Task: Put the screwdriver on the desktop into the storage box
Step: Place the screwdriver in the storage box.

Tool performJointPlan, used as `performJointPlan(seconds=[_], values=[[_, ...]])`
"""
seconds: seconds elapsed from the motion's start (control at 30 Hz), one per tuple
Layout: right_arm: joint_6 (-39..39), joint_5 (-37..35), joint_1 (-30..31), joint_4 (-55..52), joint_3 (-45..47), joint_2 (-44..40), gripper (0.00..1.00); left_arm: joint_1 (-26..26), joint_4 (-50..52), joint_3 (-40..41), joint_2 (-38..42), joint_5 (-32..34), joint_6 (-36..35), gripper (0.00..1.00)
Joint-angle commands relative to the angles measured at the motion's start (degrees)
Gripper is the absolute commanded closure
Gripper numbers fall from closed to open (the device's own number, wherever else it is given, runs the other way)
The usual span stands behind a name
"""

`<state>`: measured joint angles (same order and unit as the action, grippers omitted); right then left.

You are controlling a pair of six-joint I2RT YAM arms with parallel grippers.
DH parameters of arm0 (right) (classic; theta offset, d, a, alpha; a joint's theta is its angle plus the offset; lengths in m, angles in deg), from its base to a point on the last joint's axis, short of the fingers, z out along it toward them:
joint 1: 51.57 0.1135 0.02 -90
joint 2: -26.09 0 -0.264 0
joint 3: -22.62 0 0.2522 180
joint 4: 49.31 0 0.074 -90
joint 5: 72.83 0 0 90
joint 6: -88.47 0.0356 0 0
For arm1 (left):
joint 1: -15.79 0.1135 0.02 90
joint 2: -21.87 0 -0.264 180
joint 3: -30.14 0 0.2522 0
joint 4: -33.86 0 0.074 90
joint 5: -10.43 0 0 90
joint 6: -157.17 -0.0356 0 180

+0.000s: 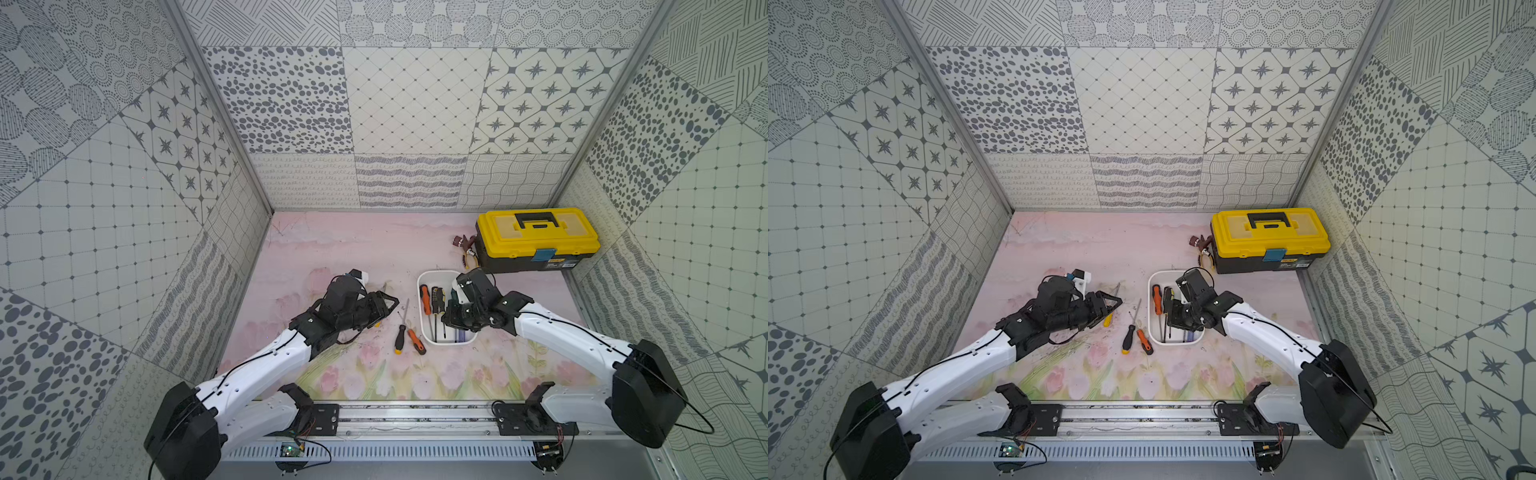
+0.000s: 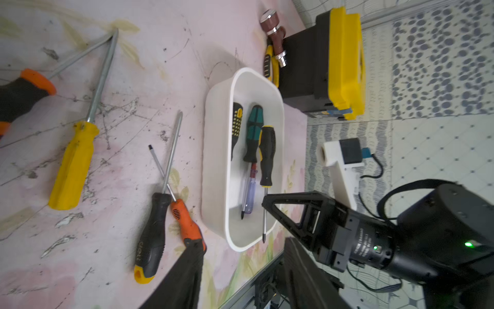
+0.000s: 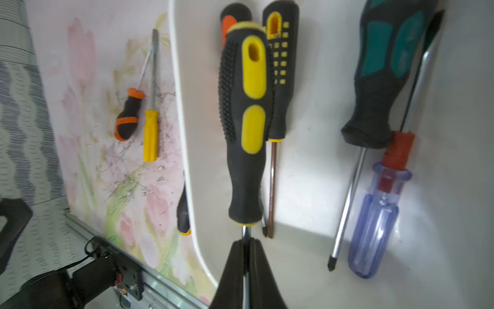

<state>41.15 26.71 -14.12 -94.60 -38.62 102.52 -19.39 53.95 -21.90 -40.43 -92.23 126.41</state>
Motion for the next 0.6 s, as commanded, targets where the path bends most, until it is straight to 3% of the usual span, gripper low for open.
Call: performJointPlan(seconds=[0.0, 0.37, 0.53, 0.57], values=[[-3.99, -7.17, -0.55, -2.71, -2.59, 2.27, 1.00, -4.57, 11.12, -1.54, -4.45, 8.97, -6.94, 0.47], [-7.44, -10.47, -2.61, -2.57, -6.83, 7.10, 1.00, -6.84, 13.14, -3.81, -12.63, 14.47, -7.50, 0.50], [-7.79, -9.00, -2.48, -2.59, -7.31, 7.19, 0.50, -6.55, 21.19, -10.30, -14.51, 24.63, -9.23, 0.44], [-7.78, -8.54, -2.33, -2.62, -7.19, 6.61, 0.48, -6.07, 22.09, -11.74, -15.08, 25.44, -9.67, 0.44]])
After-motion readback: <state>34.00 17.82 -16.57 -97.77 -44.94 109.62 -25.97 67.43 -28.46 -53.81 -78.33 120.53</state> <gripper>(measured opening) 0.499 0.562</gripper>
